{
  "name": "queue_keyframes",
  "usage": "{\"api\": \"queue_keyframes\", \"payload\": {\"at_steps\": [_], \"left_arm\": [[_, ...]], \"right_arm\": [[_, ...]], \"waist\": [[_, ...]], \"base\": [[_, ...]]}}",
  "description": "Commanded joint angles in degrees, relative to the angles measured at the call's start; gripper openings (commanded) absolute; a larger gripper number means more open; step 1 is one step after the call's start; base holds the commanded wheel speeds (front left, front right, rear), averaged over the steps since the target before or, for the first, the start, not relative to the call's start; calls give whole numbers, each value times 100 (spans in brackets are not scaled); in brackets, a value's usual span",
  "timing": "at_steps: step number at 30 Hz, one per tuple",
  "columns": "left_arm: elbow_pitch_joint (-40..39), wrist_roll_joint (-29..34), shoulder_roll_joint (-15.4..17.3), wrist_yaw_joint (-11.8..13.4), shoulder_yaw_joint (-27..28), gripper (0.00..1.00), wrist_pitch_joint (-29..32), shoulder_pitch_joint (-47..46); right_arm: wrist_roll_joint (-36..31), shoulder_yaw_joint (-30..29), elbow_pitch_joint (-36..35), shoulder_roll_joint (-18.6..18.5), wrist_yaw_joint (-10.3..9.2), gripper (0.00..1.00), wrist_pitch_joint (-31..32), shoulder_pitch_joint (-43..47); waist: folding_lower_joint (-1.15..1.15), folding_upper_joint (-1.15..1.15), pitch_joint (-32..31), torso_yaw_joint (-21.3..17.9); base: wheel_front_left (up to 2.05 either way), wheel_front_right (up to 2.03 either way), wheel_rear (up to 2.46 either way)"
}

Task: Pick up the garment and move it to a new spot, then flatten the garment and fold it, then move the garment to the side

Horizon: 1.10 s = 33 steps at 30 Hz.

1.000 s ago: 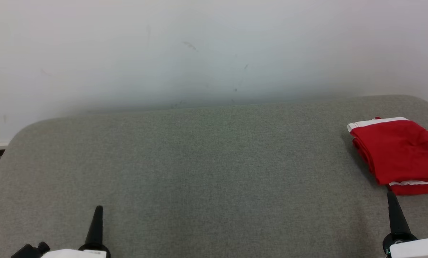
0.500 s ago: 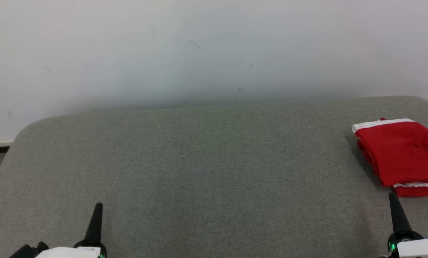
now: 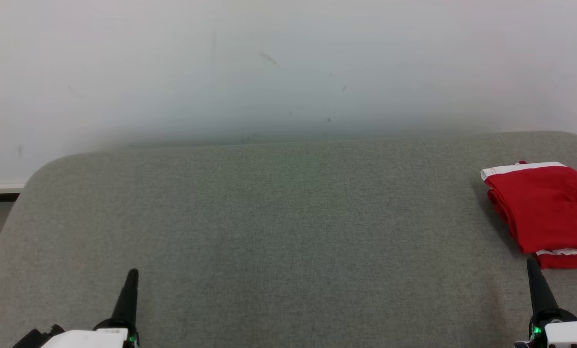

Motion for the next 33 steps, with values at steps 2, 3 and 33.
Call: {"api": "queue_keyframes", "payload": {"at_steps": [2,3,33], "left_arm": [[-38,-201,48,-46,34,0,47,-97],[-37,-229,49,-46,36,0,61,-100],[-16,-1429,54,-51,95,0,392,-193]], "right_arm": [[169,-40,-8,-3,-9,0,33,-103],[201,-48,-6,0,-9,0,50,-104],[1267,-239,48,69,-12,0,385,-144]], "waist": [[0,0,2,12],[0,0,3,17],[0,0,31,193]], "base": [[0,0,0],[0,0,0],[0,0,0]]}}
